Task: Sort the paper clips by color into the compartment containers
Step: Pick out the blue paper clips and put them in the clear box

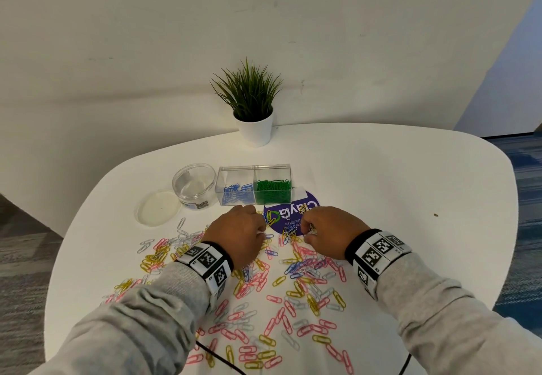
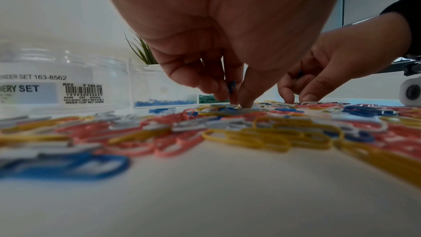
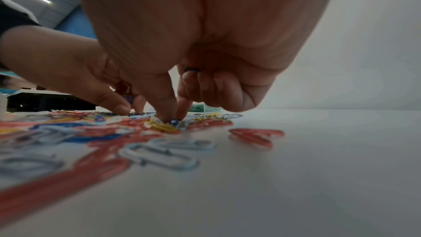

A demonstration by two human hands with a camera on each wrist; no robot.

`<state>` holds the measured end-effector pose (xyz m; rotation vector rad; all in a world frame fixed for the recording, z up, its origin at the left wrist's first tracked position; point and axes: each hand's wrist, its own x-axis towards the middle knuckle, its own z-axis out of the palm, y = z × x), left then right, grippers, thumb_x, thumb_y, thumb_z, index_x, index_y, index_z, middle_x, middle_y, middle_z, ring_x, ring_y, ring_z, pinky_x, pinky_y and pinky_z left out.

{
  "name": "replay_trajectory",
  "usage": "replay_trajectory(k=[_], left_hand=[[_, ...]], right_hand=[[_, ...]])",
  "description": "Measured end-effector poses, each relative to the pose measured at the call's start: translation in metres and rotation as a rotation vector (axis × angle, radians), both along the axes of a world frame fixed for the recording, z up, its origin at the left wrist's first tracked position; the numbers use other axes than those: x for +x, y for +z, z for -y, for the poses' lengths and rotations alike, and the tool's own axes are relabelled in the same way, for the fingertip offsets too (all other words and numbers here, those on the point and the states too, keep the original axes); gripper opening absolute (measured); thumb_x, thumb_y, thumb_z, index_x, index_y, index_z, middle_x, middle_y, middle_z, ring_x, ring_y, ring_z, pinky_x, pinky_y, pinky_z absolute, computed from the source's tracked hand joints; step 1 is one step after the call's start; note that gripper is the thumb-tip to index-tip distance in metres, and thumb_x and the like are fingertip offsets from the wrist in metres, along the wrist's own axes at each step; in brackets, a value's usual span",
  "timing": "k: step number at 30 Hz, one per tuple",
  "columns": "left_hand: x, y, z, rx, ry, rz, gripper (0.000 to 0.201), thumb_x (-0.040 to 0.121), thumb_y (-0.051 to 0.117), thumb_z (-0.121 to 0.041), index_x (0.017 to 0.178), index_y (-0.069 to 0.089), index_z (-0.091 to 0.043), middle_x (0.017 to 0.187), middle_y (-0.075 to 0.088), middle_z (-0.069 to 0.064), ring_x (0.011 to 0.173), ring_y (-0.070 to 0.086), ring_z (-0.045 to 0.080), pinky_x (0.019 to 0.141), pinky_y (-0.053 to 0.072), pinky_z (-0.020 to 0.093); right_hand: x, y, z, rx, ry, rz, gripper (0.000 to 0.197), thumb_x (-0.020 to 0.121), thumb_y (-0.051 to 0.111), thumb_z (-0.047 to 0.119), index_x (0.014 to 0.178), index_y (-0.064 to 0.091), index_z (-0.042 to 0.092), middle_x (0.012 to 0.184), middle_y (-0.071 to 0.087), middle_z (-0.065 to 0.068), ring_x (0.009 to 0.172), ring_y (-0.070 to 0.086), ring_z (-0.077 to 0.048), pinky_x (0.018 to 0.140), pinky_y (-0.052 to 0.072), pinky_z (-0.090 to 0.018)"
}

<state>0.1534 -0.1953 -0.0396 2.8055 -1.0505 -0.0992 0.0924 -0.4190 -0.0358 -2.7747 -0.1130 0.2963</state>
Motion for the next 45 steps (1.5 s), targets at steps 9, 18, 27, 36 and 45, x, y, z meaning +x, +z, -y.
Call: replay_trajectory(k=[9, 18, 27, 36, 45], left_hand=[[-0.002, -0.003, -0.002, -0.016, -0.055, -0.003, 0.027, 0.092, 0.051, -0.035, 0.112, 0.066, -0.026, 0.105, 0.059, -0.005, 0.101, 0.053, 0.017, 0.086, 0.049, 0.033], [-0.002, -0.004, 0.001, 0.041, -0.053, -0.048, 0.015, 0.096, 0.050, -0.037, 0.095, 0.061, -0.027, 0.102, 0.056, -0.006, 0.098, 0.049, 0.017, 0.084, 0.048, 0.036], [-0.007, 0.004, 0.002, -0.041, 0.002, -0.080, 0.008, 0.096, 0.043, -0.023, 0.089, 0.046, -0.024, 0.087, 0.052, -0.003, 0.078, 0.049, 0.019, 0.066, 0.036, 0.030], [-0.005, 0.007, 0.001, -0.081, 0.059, -0.121, 0.015, 0.101, 0.038, -0.022, 0.094, 0.050, -0.017, 0.091, 0.044, -0.001, 0.084, 0.052, 0.023, 0.071, 0.037, 0.032], [-0.012, 0.013, -0.002, -0.078, -0.088, -0.209, 0.030, 0.095, 0.046, -0.024, 0.119, 0.062, -0.035, 0.112, 0.057, -0.005, 0.102, 0.056, 0.016, 0.083, 0.045, 0.027]], right_hand=[[0.003, -0.001, -0.001, -0.015, -0.021, -0.023, 0.007, 0.096, 0.058, 0.032, 0.097, 0.061, 0.026, 0.098, 0.060, 0.007, 0.086, 0.056, -0.012, 0.075, 0.045, -0.027], [-0.003, 0.012, -0.005, 0.070, -0.041, 0.025, 0.015, 0.098, 0.046, 0.023, 0.088, 0.055, 0.015, 0.088, 0.058, 0.001, 0.073, 0.055, -0.015, 0.067, 0.045, -0.030], [0.021, 0.021, -0.001, 0.386, -0.244, -0.086, 0.008, 0.093, 0.044, 0.010, 0.089, 0.050, 0.014, 0.083, 0.060, -0.010, 0.066, 0.048, -0.017, 0.060, 0.039, -0.029], [0.020, 0.008, -0.013, -0.011, -0.050, -0.128, 0.031, 0.084, 0.070, 0.045, 0.096, 0.049, 0.025, 0.085, 0.055, 0.009, 0.073, 0.051, -0.008, 0.060, 0.038, -0.025], [0.028, 0.010, -0.015, 0.022, 0.000, -0.020, 0.015, 0.095, 0.058, 0.028, 0.110, 0.061, 0.032, 0.103, 0.062, 0.009, 0.091, 0.056, -0.013, 0.078, 0.042, -0.026]])
